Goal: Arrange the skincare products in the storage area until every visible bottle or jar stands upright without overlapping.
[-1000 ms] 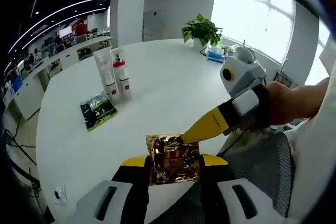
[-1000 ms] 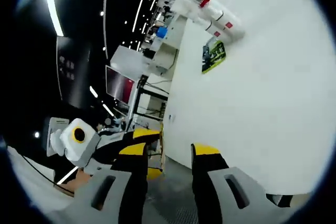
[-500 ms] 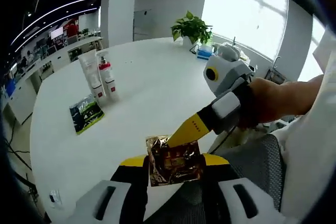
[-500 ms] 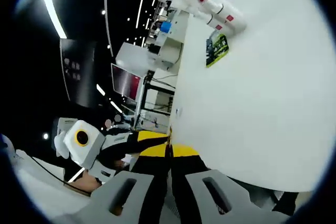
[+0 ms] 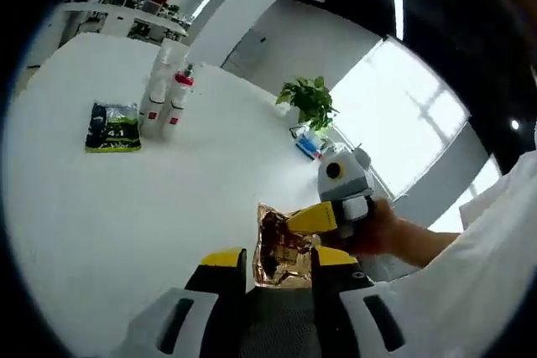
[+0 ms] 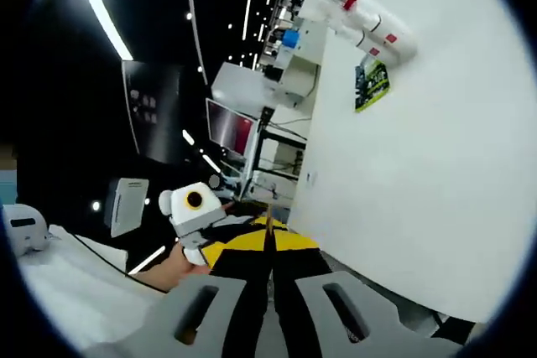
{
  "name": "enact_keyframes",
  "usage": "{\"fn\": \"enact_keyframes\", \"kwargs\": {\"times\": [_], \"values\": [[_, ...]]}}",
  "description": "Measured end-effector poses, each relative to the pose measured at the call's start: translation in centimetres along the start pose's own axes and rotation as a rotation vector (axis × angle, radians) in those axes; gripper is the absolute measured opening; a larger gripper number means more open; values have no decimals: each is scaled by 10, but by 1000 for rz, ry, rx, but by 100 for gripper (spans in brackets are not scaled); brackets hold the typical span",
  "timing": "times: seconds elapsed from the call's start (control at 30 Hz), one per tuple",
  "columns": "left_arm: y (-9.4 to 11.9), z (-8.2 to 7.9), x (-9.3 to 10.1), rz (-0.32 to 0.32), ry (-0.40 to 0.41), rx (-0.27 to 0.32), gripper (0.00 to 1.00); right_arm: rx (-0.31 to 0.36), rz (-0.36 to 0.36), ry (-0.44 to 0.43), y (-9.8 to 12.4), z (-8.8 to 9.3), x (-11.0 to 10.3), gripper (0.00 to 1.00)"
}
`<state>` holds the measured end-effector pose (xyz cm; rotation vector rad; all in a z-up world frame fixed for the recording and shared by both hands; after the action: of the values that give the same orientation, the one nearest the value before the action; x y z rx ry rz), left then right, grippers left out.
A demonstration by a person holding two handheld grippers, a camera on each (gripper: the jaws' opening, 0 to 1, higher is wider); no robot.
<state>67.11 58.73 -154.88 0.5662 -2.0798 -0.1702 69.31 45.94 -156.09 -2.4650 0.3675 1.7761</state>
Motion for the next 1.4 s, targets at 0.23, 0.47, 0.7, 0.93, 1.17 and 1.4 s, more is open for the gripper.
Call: {"fn": "enact_keyframes", "kwargs": {"times": [0.23,0.47,0.7,0.93,1.17,1.4], "values": [[-6,3,8,99,97,-6,10,-4,-75,-4,3,2,-9,0],[-1,-2,9,169,230,93,1,82,-115,-16,1,-5,-13,2],[5,-13,6,208,336,232,1,111,-126,-15,0,-1,-18,11],[-1,-12,9,231,381,253,1,153,-116,-6,-1,-1,-20,1],[-1,-8,10,253,406,215,3,99,-130,-20,4,4,-22,0],[6,-7,19,323,436,217,1,62,-187,-67,6,11,-30,0]]}}
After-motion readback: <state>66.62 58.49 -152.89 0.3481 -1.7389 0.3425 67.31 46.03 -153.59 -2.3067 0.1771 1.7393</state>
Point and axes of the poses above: the point that each gripper's makers call its tool centre point, and the gripper's own axes: y roughly backward along the fingers, x roughly to its right, z roughly out of its underside, the point moved 6 cm from there along y, roughly backward along the fingers
